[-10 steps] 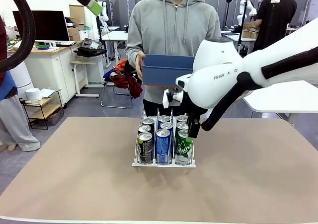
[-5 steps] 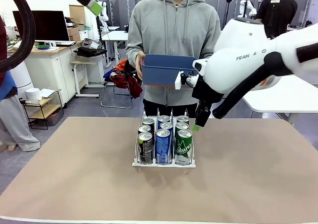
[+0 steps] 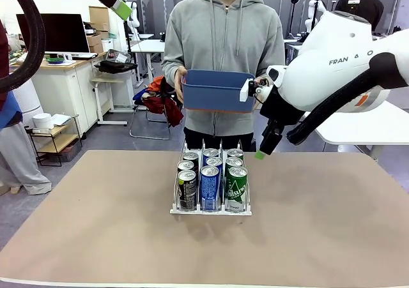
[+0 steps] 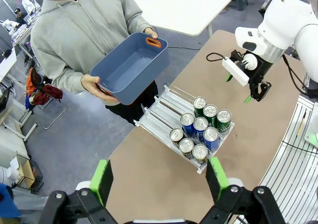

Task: Fill the beverage cans into the dispenser.
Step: Place the picked Sprite in the line of the Automatic Can Dispenser with the same cans.

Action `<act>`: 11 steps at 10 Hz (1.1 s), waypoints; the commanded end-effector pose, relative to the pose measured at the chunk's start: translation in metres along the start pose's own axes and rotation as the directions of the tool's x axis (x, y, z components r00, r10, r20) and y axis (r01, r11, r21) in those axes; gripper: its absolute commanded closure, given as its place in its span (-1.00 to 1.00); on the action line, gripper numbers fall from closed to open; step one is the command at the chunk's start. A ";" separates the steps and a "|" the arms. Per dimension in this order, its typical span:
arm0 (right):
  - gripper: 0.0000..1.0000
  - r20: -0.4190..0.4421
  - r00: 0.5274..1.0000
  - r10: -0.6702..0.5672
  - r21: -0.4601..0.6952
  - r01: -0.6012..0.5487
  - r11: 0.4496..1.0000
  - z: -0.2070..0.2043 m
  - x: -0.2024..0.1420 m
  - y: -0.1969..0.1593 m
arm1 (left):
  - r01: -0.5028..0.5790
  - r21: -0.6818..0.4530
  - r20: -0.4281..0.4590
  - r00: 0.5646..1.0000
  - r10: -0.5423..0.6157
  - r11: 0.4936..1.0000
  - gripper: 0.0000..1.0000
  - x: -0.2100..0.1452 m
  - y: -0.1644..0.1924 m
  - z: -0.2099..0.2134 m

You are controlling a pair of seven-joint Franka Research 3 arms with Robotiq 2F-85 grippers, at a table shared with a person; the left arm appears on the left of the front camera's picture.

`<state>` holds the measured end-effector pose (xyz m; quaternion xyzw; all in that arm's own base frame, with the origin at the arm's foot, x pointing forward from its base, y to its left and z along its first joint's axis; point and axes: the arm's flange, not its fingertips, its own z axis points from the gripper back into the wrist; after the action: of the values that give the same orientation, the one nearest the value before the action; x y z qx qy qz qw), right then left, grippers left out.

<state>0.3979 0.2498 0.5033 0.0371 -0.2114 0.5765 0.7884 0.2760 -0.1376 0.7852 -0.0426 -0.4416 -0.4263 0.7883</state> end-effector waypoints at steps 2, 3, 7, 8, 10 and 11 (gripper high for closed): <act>-1.00 -0.009 1.000 0.005 0.001 -0.005 1.000 -0.002 0.002 0.000 | 0.006 -0.019 0.005 1.000 -0.006 1.000 -1.00 -0.002 0.002 0.000; -1.00 -0.009 1.000 0.005 0.001 -0.005 1.000 -0.002 0.002 0.000 | 0.006 -0.019 0.005 1.000 -0.006 1.000 -1.00 -0.002 0.002 0.000; -1.00 -0.009 1.000 0.005 0.001 -0.005 1.000 -0.002 0.002 0.000 | 0.006 -0.019 0.005 1.000 -0.006 1.000 -1.00 -0.002 0.002 0.000; -1.00 -0.001 1.000 0.003 -0.001 -0.003 1.000 0.000 0.001 0.000 | 0.006 -0.019 0.005 1.000 -0.006 1.000 -1.00 -0.002 0.002 0.000; -1.00 0.080 0.994 -0.068 0.139 0.057 0.989 0.060 -0.002 -0.041 | 0.006 -0.019 0.005 1.000 -0.006 1.000 -1.00 -0.002 0.002 0.000; -1.00 0.123 0.988 -0.096 0.116 0.082 0.990 0.087 -0.003 -0.067 | 0.006 -0.019 0.005 1.000 -0.006 1.000 -1.00 -0.002 0.002 0.000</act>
<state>0.4171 0.2153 0.5658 0.0914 -0.2172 0.5584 0.7954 0.2760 -0.1376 0.7852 -0.0426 -0.4417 -0.4263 0.7883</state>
